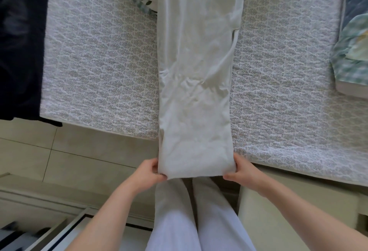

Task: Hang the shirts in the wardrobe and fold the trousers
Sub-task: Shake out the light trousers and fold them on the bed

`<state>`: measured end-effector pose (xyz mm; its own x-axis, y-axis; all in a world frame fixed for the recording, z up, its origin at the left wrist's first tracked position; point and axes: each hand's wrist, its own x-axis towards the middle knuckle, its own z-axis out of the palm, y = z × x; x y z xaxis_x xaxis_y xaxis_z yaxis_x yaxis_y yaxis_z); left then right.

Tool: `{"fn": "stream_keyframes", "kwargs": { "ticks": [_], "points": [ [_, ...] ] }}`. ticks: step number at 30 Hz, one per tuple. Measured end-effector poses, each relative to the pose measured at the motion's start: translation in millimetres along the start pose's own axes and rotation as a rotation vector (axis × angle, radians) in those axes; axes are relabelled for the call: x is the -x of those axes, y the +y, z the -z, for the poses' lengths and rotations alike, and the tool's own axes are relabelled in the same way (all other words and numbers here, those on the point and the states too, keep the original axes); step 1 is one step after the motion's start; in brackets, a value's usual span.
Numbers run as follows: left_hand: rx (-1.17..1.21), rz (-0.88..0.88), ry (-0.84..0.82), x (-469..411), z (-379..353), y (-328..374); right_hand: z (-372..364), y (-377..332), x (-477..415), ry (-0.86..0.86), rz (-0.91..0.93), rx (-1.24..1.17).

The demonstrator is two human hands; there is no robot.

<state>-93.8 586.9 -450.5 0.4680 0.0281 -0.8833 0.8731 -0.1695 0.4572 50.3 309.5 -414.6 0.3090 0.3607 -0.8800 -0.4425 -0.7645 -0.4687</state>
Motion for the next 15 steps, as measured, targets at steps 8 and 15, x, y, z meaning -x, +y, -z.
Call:
{"fn": "stream_keyframes", "kwargs": {
  "ticks": [8,15],
  "points": [
    [0.252,0.141,-0.122,46.1,-21.7,1.3,-4.1,12.9,35.0,-0.068,-0.131,-0.207],
    [0.238,0.112,-0.015,74.9,-36.3,13.1,-4.2,16.0,63.7,-0.086,-0.059,-0.146]
  ]
}}
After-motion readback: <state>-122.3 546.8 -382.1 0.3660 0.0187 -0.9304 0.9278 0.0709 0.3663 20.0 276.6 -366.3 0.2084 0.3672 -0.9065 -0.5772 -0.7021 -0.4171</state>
